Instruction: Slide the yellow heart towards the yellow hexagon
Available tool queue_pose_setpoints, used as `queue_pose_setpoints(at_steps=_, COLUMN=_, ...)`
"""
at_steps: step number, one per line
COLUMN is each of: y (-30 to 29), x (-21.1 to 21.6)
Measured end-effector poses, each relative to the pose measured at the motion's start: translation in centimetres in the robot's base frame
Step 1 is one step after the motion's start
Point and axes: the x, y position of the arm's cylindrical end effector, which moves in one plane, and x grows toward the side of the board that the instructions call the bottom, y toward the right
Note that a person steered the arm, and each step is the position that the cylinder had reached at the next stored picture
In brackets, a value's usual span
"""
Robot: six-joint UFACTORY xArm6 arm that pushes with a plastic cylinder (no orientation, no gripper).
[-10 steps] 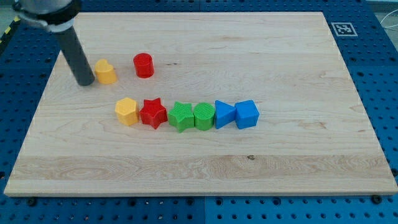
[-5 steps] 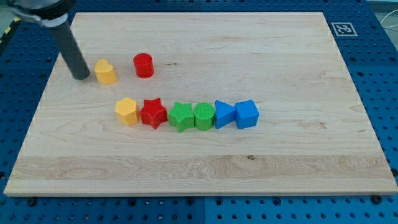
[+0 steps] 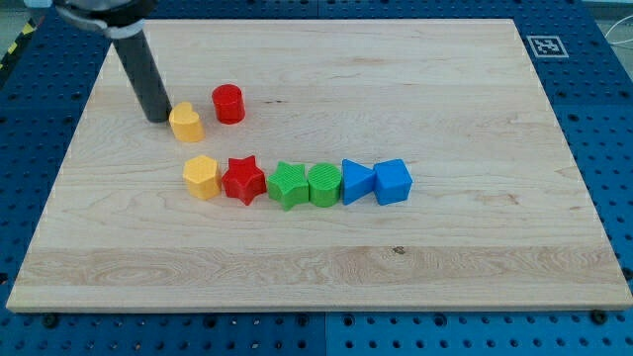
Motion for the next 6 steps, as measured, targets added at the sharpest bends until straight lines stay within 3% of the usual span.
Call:
queue_pose_setpoints(at_steps=2, y=1.2, x=-4.9)
queue_pose_setpoints(at_steps=5, y=1.6, x=0.8)
queue_pose_setpoints(at_steps=6, y=2.1, x=0.5)
